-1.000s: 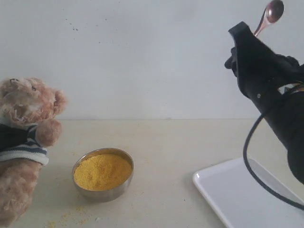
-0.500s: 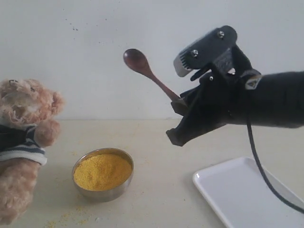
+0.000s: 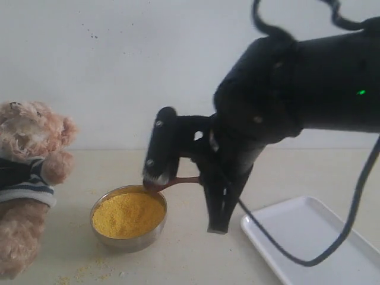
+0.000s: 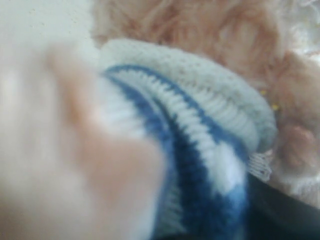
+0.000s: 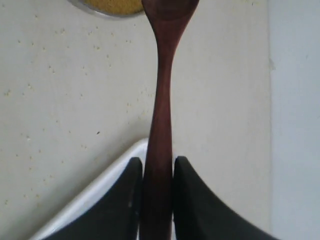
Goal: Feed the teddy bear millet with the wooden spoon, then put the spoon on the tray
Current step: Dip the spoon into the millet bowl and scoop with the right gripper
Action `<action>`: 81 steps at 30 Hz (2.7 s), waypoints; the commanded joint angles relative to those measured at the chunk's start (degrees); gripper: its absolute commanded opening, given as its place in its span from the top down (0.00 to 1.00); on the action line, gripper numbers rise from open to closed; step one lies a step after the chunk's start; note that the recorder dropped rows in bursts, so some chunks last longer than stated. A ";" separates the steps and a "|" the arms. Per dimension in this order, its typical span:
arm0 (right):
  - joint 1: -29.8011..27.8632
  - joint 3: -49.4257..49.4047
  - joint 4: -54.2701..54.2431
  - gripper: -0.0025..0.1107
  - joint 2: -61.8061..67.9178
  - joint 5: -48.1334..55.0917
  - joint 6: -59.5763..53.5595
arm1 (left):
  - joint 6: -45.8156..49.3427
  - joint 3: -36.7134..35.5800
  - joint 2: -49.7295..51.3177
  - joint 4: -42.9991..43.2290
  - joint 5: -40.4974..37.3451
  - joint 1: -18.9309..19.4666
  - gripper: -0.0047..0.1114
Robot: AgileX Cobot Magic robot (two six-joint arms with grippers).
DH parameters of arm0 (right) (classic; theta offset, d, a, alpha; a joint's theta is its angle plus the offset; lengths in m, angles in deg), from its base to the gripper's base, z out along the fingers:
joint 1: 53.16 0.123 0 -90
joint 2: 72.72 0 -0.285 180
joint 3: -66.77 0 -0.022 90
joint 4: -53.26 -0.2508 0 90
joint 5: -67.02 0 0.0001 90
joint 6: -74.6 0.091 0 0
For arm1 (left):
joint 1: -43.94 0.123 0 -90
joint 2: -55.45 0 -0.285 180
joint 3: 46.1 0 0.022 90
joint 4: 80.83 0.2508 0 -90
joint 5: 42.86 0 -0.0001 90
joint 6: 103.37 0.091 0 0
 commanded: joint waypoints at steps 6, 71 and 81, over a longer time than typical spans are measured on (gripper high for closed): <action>5.64 4.15 12.68 0.98 8.22 3.38 9.51 | -0.12 -0.18 -0.29 -1.16 -0.92 0.15 0.92; -8.03 18.92 -28.26 0.98 15.94 10.82 6.25 | -11.44 -0.53 -0.29 9.58 -0.72 0.15 0.92; -11.83 18.92 -35.40 0.98 15.12 15.02 1.17 | -17.66 -6.59 -0.29 14.31 -0.15 0.15 0.92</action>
